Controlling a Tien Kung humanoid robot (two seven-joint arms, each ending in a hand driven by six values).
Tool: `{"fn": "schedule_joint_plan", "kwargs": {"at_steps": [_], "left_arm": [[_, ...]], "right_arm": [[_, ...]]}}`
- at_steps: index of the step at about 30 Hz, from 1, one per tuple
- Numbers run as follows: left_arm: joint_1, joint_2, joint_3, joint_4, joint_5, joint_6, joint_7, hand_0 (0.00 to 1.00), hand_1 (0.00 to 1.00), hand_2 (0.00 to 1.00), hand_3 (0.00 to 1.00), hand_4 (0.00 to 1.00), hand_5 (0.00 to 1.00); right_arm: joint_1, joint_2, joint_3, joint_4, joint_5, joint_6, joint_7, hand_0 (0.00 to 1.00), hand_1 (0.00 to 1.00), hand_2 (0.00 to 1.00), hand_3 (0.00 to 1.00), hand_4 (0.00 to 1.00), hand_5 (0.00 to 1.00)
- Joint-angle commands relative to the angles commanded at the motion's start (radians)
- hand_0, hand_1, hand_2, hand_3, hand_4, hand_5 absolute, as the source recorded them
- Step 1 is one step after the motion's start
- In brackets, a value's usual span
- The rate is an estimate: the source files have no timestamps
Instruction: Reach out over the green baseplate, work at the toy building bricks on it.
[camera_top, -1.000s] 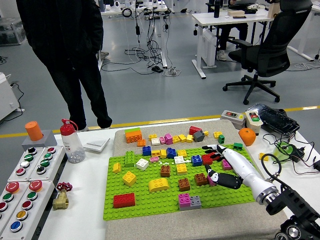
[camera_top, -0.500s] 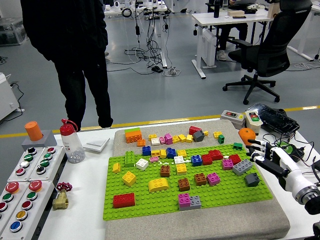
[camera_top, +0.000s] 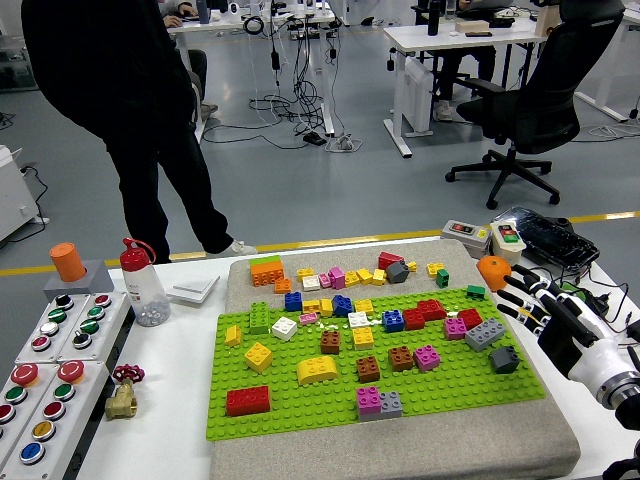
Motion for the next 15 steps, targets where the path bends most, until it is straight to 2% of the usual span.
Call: {"fn": "schedule_joint_plan", "kwargs": {"at_steps": [5, 15], "left_arm": [[-0.001, 0.0, 0.004, 0.001, -0.007, 0.001, -0.003, 0.638, 0.603, 0.62, 0.479, 0.353, 0.988], [-0.006, -0.003, 0.011, 0.003, -0.022, 0.002, -0.01, 0.638, 0.604, 0.62, 0.48, 0.353, 0.988]], "right_arm": [[0.0, -0.003, 0.003, 0.001, 0.081, -0.001, -0.001, 0.809, 0.768, 0.79, 0.763, 0.517, 0.401], [0.001, -0.009, 0.003, 0.002, 0.102, -0.003, -0.005, 0.815, 0.768, 0.788, 0.759, 0.518, 0.403]]}}
